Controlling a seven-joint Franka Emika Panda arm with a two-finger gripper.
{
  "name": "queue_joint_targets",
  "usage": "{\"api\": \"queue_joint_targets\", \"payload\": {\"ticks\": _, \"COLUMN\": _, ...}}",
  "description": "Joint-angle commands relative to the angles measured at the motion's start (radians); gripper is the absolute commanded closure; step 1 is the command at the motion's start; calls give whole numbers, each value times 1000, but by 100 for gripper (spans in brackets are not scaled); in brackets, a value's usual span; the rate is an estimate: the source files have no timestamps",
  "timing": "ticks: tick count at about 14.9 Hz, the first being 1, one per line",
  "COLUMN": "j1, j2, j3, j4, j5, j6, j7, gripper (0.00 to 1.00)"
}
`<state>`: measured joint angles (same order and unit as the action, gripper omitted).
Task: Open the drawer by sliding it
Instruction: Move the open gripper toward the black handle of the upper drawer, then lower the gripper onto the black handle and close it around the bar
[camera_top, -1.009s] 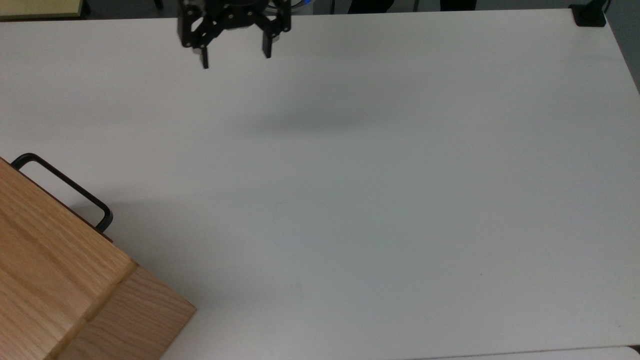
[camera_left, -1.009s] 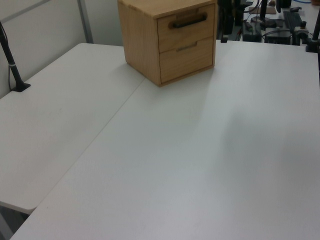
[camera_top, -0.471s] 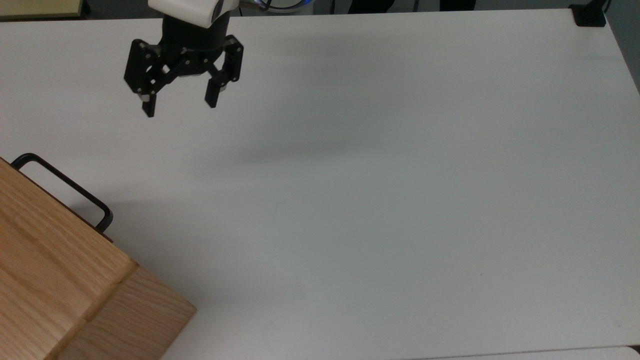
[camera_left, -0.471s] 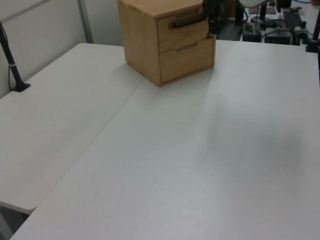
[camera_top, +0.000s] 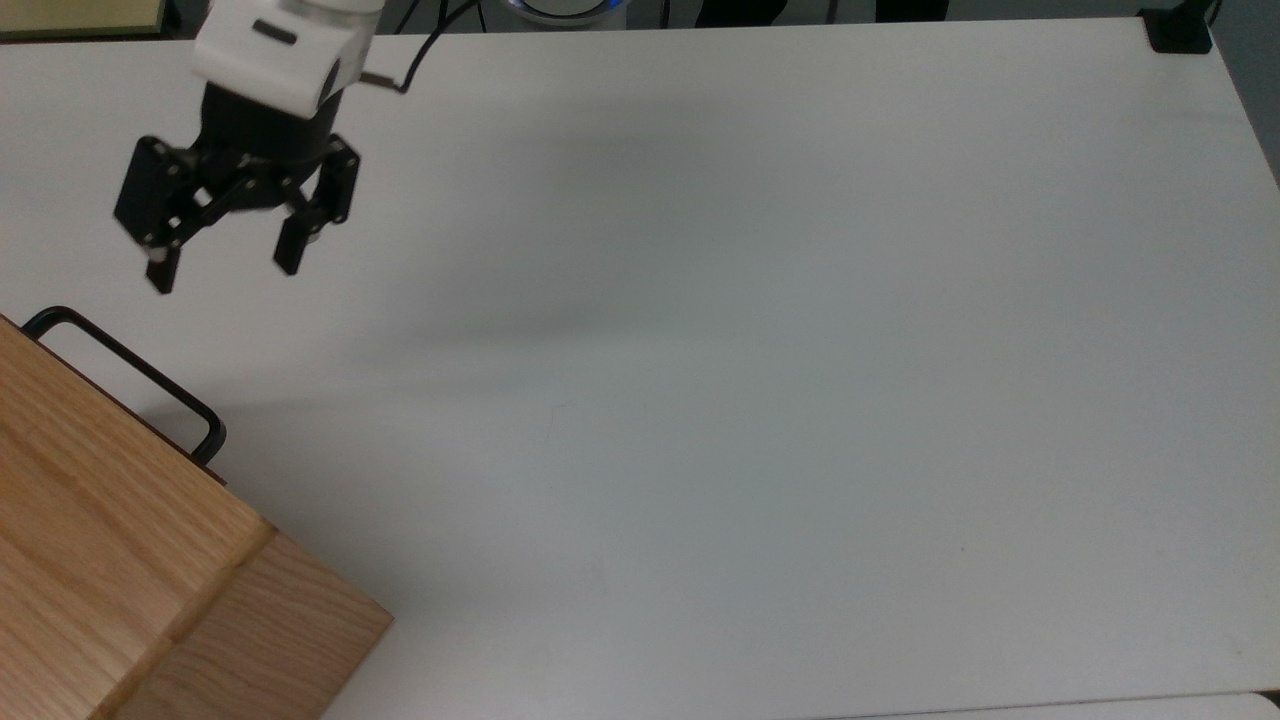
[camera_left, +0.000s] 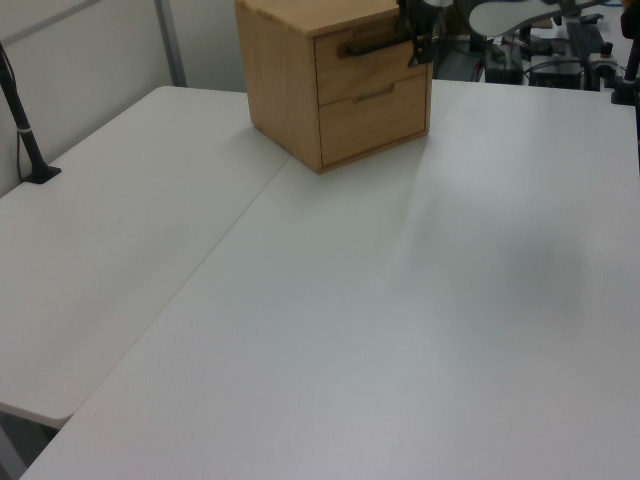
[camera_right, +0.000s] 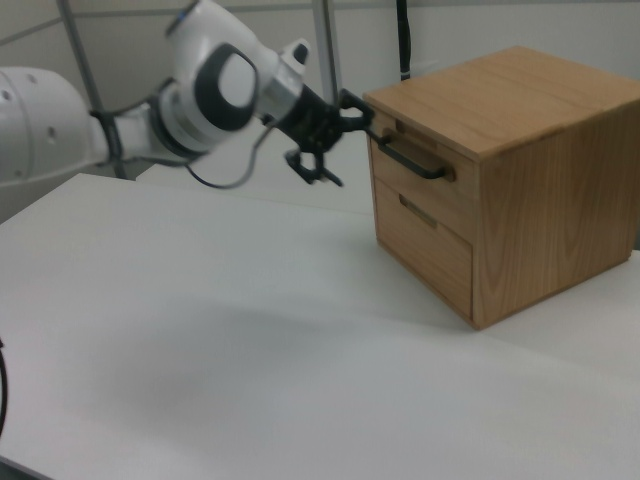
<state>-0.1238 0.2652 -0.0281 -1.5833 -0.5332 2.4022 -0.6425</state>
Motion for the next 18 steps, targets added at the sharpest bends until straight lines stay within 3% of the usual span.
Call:
{"api": "queue_joint_targets", "payload": {"ticks": 1, "j1": -66, "j2": 100, "j3": 2, "j4": 11, "j5": -117, "j6": 197, "j7": -32, "gripper": 3}}
{"api": "queue_joint_targets", "payload": {"ticks": 4, "j1": -102, "j2": 132, "j3": 2, "j4": 11, "j5": -188, "j6": 317, "j7": -34, "gripper": 9}}
{"api": "queue_joint_targets", "payload": {"ticks": 13, "j1": -103, "j2": 86, "j3": 14, "j4": 11, "j5": -245, "j6": 328, "j7": -36, "gripper": 18}}
{"api": "queue_joint_targets", "payload": {"ticks": 18, "j1": -96, "j2": 85, "j3": 16, "j4": 5, "j5": -277, "j6": 328, "j7": -35, "gripper": 57}}
